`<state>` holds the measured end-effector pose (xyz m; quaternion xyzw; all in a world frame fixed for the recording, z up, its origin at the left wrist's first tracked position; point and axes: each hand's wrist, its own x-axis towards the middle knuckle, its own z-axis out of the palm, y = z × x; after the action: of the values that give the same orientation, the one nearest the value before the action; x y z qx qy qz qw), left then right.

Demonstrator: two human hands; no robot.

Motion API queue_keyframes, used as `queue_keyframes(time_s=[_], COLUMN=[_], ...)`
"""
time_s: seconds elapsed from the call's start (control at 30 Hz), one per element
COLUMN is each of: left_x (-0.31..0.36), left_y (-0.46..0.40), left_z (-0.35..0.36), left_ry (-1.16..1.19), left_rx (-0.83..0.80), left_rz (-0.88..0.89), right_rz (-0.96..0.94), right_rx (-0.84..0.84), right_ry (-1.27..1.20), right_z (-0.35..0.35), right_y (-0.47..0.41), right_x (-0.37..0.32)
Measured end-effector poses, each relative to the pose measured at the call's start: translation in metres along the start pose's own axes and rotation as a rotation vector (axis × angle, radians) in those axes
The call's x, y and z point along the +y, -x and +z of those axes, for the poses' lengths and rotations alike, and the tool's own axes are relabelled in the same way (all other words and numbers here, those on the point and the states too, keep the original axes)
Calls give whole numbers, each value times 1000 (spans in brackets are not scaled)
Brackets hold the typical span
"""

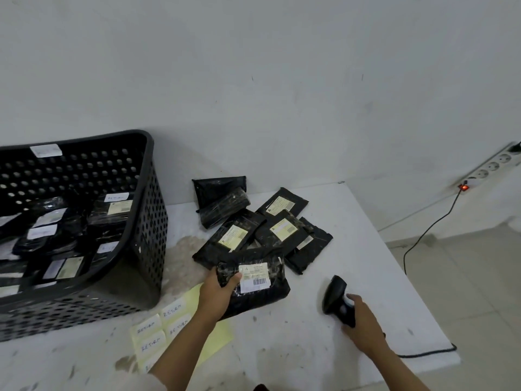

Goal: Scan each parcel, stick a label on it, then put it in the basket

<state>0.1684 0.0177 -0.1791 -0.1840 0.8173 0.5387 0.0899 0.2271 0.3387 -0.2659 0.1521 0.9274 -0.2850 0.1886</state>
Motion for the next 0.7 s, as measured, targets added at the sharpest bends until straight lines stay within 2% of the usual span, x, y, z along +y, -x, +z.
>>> queue_keyframes(time_s=[0.1,0.13,0.23,0.3,0.43,0.57,0.7], left_x=[2,4,11,17,28,36,42], left_y=[3,3,1,0,-1,-1,-1], left_z=[-5,-6,-12,-14,-18,-21,-23], left_ry=[46,63,102,134,178,206,200], left_rx=[29,51,127,178,271,336,382], left_rz=[18,25,47,60,124,184,238], right_rz=[9,1,-42,-86,-219,-330,-347], right_rx=[-39,-13,149,188,67,-10,-70], right_ry=[90,47,-238,-398,-610,-622,-675], right_z=[-7,-12,-36,-60,-97,-108,-105], right_y=[1,1,7,13,31,48,58], right_x=[-21,-30,-69,-97,-142,-165,-169])
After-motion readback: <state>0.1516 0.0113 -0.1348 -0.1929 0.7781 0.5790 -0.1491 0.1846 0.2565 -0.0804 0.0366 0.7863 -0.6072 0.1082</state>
